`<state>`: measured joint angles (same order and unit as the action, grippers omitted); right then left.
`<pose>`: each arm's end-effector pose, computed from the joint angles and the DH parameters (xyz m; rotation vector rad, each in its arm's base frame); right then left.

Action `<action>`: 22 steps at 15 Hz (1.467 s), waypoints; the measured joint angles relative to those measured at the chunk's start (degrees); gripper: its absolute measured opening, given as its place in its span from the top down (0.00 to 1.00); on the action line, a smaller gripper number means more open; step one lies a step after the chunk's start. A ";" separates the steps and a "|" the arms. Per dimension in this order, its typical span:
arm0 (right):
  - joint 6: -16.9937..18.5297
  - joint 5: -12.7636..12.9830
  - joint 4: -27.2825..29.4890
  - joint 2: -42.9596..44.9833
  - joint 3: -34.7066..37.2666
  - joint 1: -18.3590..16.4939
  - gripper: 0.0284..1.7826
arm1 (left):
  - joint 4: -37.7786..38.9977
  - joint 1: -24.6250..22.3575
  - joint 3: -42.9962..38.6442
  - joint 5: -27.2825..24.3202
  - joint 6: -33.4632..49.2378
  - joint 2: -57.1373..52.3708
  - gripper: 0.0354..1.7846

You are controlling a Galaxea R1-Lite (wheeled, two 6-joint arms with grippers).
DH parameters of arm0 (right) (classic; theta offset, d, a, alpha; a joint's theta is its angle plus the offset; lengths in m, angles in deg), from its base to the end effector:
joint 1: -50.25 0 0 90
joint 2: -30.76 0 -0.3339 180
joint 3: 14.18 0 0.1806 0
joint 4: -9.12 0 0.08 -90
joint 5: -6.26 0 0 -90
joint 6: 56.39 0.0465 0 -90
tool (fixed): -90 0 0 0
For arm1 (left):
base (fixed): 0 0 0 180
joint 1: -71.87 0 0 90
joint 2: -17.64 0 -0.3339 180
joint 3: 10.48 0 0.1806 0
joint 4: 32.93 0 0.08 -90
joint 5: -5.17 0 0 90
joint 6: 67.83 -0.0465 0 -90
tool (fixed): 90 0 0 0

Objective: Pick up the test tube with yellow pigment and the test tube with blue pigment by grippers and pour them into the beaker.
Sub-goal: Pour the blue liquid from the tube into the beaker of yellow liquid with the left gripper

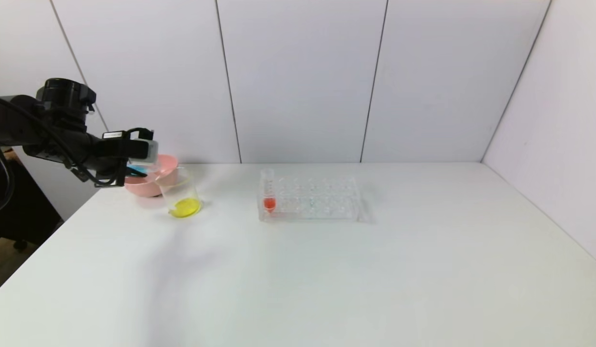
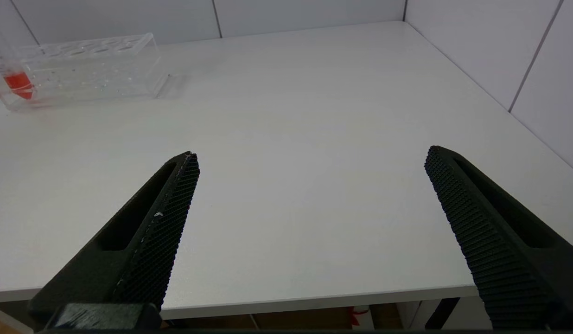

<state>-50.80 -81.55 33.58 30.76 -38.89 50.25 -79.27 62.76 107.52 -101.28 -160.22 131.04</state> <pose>-0.0434 -0.0018 0.0760 0.0976 -0.0062 -0.0380 0.4026 0.0512 0.2380 1.3763 0.4392 -0.6502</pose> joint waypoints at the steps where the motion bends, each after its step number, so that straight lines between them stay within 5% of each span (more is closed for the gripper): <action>1: 0.00 0.00 0.00 0.00 0.00 0.00 0.00 | -0.39 0.00 0.52 0.02 0.04 -0.06 0.77; 13: 0.00 -0.02 0.02 0.00 0.00 0.00 0.00 | -3.23 0.96 2.76 3.30 0.11 0.00 0.77; 22: 0.00 0.00 0.02 0.00 0.00 0.00 0.00 | -11.25 2.95 6.99 11.41 -0.24 0.52 0.77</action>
<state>-50.80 -81.55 33.61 30.76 -38.89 50.25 -90.52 65.71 114.51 -89.87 -160.47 131.56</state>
